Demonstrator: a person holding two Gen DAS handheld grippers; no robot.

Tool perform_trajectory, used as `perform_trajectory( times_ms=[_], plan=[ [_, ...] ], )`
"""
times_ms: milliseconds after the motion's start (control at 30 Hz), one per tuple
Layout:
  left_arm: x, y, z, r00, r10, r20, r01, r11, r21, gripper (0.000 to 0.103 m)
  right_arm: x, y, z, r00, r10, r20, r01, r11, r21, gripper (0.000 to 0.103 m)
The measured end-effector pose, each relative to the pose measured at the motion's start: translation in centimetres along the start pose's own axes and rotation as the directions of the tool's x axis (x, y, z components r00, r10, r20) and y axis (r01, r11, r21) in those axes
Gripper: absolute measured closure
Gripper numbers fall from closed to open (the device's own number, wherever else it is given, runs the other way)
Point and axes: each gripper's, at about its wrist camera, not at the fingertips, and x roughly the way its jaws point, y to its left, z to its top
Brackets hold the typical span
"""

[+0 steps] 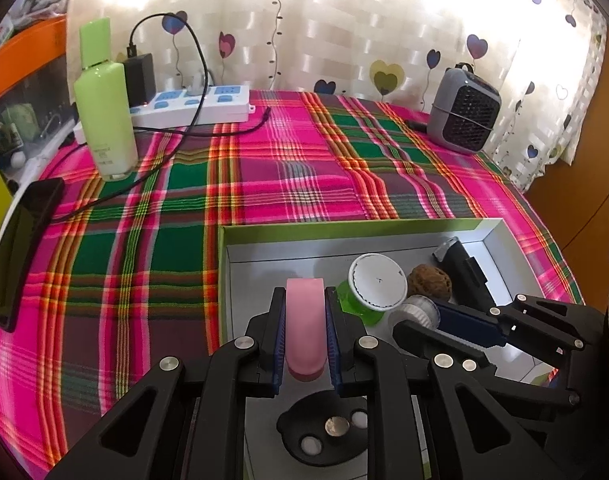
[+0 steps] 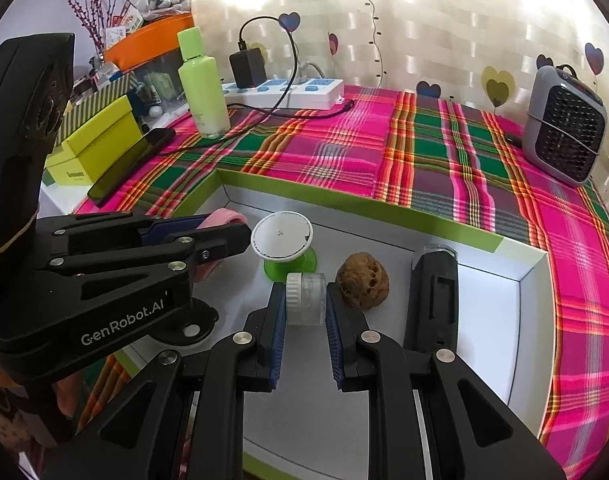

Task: Organize objects
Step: 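Lower both held objects into the tray and open both tools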

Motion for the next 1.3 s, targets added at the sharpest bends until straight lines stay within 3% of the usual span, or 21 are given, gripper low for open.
perform_trajectory(
  times_ms=[1167, 1300],
  plan=[
    [0.35, -0.33, 0.14, 1.000, -0.001, -0.002, 0.001, 1.000, 0.016, 0.083, 0.74, 0.24, 0.03, 0.999, -0.033, -0.002, 0.033, 0.999, -0.018, 0.083],
    [0.28, -0.35, 0.12, 1.000, -0.002, -0.003, 0.002, 1.000, 0.015, 0.082, 0.66, 0.30, -0.02, 1.000, -0.028, 0.001, 0.028, 0.999, -0.016, 0.077]
  ],
)
